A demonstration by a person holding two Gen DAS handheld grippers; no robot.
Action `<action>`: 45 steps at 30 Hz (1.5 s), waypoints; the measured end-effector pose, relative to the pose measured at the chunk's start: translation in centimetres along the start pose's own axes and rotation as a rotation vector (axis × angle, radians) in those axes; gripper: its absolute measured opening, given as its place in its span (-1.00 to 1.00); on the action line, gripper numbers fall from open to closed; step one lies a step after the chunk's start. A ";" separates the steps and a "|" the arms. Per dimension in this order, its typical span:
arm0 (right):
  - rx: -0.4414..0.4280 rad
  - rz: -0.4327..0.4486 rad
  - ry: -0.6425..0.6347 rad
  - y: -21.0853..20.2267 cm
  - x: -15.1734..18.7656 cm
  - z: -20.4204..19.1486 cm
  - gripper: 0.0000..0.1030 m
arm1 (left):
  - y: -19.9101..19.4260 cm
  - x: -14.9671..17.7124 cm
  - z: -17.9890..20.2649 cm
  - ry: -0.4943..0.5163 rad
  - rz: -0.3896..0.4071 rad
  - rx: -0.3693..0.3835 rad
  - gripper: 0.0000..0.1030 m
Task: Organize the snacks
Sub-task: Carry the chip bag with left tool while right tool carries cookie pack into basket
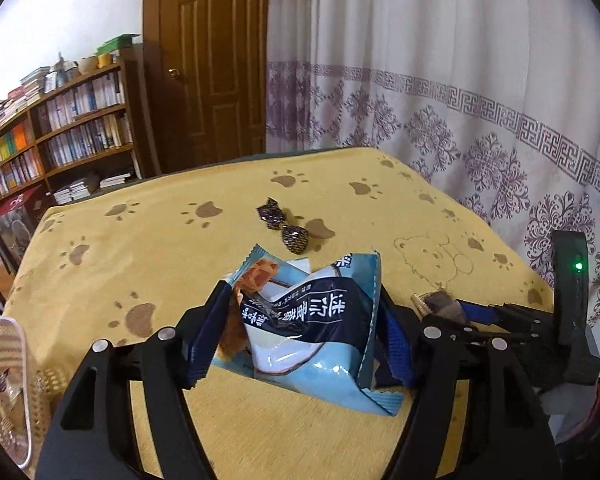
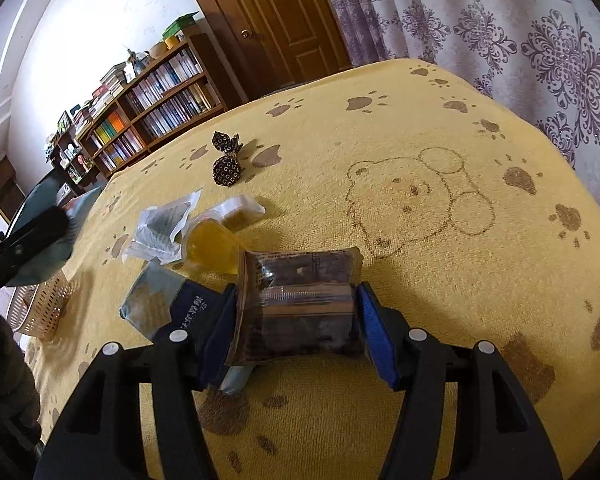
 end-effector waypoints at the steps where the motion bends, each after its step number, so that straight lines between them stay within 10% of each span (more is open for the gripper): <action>1: -0.002 0.002 0.001 -0.1 0.0 -0.1 0.16 | -0.4 0.1 -0.4 -0.007 0.005 -0.008 0.37; 45: -0.132 0.075 -0.232 -5.0 2.2 -15.4 0.16 | -12.6 3.6 -19.2 -0.168 0.146 -0.472 0.38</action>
Point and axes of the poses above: each gripper's, at about its wrist camera, not at the fingertips, and y roughly the way its jaws point, z to its right, x to its underside, the point moved 9 cm from there along y, roughly the way its jaws point, and after that the axes turned 3 degrees about -x, right-handed, at the moved point
